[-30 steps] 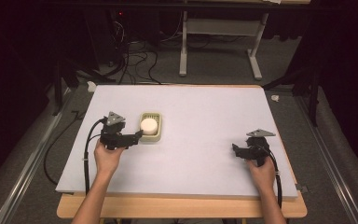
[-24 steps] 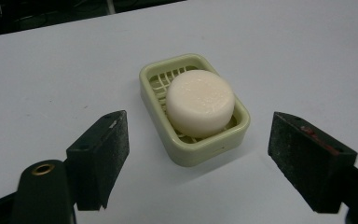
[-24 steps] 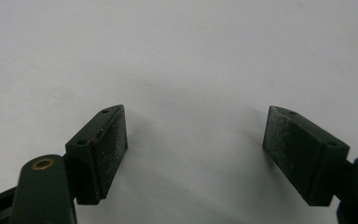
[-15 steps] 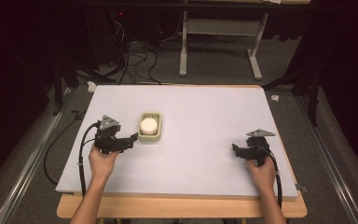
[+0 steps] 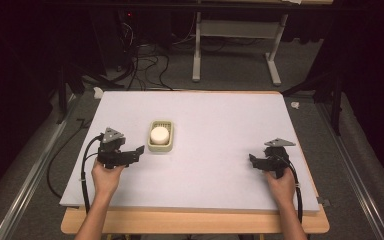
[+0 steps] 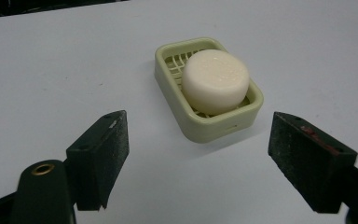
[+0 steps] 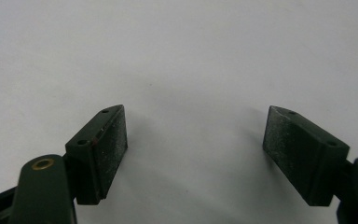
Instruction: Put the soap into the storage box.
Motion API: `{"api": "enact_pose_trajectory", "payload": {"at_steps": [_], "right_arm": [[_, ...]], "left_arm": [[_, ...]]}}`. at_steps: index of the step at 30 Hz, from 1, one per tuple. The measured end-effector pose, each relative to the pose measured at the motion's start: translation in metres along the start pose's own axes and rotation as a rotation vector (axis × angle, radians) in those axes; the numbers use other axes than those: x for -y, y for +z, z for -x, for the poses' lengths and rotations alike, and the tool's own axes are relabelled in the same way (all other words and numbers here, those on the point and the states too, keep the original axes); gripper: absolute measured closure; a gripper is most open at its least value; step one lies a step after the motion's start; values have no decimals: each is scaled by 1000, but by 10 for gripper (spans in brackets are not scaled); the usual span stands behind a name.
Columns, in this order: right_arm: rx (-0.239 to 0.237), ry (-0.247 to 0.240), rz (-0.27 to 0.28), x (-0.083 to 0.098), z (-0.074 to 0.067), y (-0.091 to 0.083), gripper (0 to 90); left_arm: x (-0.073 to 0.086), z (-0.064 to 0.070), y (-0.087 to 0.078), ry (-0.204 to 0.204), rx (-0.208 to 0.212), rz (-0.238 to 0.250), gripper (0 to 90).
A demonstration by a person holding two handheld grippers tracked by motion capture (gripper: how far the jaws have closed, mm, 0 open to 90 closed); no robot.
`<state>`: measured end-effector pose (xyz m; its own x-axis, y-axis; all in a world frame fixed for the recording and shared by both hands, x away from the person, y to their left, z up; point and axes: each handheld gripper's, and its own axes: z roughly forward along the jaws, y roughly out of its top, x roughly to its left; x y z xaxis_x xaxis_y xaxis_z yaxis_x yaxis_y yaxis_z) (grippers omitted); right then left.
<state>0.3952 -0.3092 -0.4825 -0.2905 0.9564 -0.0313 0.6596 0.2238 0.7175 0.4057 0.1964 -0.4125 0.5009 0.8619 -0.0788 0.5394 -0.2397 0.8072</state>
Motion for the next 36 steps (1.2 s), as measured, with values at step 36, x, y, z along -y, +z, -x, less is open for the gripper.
{"api": "enact_pose_trajectory", "payload": {"at_steps": [36], "right_arm": [[1,-2,0,0,0,0,222]], "left_arm": [[25,-19,3,-47,-23,-30,212]]}}
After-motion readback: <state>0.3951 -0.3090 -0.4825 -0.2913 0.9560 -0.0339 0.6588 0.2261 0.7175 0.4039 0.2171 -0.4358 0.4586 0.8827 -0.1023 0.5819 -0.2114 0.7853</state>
